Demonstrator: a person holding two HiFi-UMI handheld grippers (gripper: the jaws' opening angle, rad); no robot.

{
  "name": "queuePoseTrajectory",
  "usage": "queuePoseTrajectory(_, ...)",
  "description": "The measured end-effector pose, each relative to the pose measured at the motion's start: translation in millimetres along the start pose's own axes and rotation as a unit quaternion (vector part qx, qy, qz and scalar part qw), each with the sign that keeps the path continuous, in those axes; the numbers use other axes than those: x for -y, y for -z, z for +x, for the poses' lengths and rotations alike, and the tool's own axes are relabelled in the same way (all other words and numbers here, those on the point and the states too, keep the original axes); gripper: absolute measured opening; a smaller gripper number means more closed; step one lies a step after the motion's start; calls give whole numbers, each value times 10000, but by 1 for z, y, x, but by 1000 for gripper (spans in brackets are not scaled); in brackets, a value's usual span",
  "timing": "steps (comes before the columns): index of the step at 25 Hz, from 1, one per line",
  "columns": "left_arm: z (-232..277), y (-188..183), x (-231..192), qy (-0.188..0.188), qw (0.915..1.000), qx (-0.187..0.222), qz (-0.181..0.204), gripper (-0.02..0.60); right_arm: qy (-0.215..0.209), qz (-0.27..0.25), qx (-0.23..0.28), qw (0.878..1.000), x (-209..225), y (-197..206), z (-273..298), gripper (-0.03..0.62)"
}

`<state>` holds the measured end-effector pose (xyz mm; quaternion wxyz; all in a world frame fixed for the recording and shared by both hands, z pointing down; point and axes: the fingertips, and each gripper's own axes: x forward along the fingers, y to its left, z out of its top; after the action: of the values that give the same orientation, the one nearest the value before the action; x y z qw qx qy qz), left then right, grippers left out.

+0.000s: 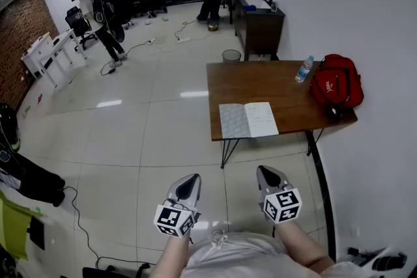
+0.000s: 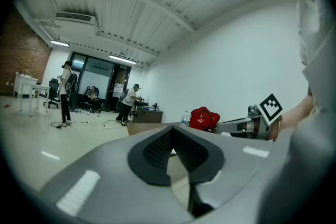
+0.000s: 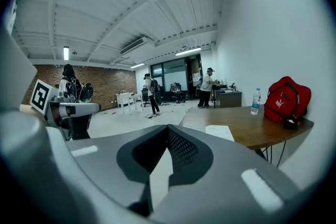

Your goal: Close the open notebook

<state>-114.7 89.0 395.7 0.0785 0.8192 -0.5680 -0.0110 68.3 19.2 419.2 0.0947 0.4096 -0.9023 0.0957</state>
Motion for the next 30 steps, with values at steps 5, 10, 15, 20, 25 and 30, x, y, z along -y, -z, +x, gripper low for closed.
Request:
queuePoseTrajectory(5,-7,-4,-26,83,10000,45,14,6,153,-191,82,9997,-19,-7,17,6)
queuePoseTrajectory(10,-6,-1,-40,178,9998,17,-74,6,243,-388,-44,9989,-28,-9,30,6)
queuePoseTrajectory(15,9,7,-53,189,9997,-44,-179,6,170,-462,-194,9986,-23,-8,53,6)
queuePoseTrajectory(20,44,16,-71,139,9994,-190,-236,6,27,-507,-351,9981,-5,-6,100,6)
queuePoseTrajectory(25,85,30,-93,51,9984,-435,-347,6,-200,-707,-799,9941,11,17,159,24)
queuePoseTrajectory(30,124,59,-117,-76,9947,-796,-641,6,-406,-988,-1439,9838,29,63,220,171)
